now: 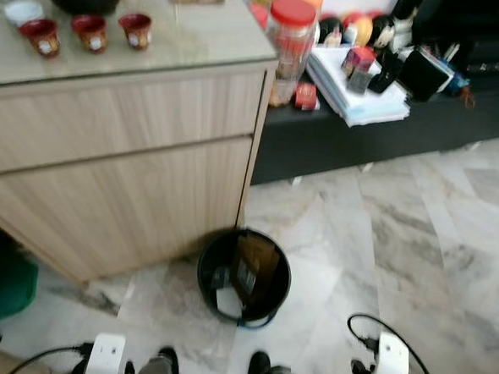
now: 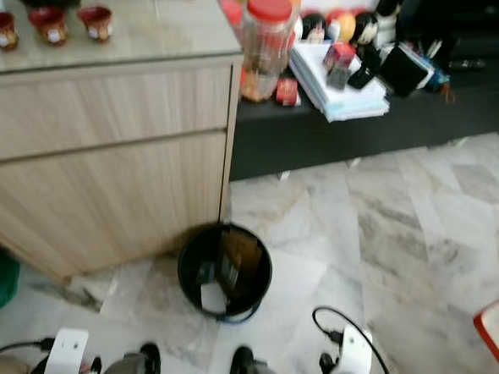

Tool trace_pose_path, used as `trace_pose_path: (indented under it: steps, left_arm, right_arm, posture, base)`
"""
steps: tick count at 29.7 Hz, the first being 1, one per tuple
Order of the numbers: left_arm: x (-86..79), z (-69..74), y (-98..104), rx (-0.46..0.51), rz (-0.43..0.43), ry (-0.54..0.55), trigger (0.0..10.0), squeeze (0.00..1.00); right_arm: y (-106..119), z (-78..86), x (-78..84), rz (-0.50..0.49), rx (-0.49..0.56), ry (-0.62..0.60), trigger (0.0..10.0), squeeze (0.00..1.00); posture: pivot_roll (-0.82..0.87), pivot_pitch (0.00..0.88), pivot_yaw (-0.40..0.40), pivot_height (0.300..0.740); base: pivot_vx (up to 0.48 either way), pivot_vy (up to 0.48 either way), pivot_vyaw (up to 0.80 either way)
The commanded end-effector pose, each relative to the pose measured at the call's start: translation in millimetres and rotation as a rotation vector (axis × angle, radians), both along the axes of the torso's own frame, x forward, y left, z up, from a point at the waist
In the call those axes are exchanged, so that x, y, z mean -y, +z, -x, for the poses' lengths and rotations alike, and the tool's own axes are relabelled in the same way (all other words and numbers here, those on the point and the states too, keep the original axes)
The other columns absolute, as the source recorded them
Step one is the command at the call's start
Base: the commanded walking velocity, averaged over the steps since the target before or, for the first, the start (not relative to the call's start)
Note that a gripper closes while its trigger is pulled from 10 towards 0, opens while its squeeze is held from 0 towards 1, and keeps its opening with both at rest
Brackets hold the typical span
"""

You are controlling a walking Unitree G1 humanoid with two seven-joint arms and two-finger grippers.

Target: Picking trash to rubbish bin

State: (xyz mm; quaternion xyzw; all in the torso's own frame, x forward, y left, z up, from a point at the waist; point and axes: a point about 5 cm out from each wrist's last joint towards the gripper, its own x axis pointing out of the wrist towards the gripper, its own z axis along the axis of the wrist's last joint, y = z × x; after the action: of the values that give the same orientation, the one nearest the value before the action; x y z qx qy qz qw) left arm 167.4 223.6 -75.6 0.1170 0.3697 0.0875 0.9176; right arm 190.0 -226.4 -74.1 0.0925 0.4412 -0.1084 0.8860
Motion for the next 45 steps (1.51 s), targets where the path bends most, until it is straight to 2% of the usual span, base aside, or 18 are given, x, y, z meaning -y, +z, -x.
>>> trace_pose_path:
  steps: [1, 17, 29, 38, 45]
  left_arm:
    - [8.4, 19.6, -12, -0.091, 0.02, -0.019, 10.0, 0.0]
    - [12.9, 15.8, -11, -0.085, 0.029, -0.026, 10.0, 0.0]
    - [18.9, 7.4, -10, -0.081, 0.04, -0.047, 10.0, 0.0]
    - [10.9, 3.8, -7, -0.078, 0.026, -0.058, 10.0, 0.0]
    - [-0.9, 6.4, -6, -0.1, 0.001, -0.054, 10.0, 0.0]
  right_arm:
    - [-4, 10.2, 5.2, 0.009, -0.031, -0.017, 10.0, 0.0]
    - [-4, 10.4, 6.8, 0.015, -0.031, -0.018, 10.0, 0.0]
    - [-2, 8.3, 9.9, 0.017, -0.019, -0.045, 10.0, 0.0]
    - [-6, 15.6, 6.5, 0.001, -0.028, -0.074, 10.0, 0.0]
    - [-11, 18.6, -10.0, -0.035, -0.036, -0.074, 10.0, 0.0]
  posture:
    - [0.08, 0.223, -0.109, 0.74]
    - [0.07, 0.221, -0.117, 0.74]
    - [0.05, 0.211, -0.105, 0.74]
    - [0.06, 0.208, -0.076, 0.74]
    - [0.1, 0.189, -0.033, 0.74]
  base:
    - [-0.36, 0.0, 0.0]
    - [-0.341, 0.0, 0.0]
    - [-0.337, 0.0, 0.0]
    - [-0.336, 0.0, 0.0]
    - [-0.089, 0.0, 0.0]
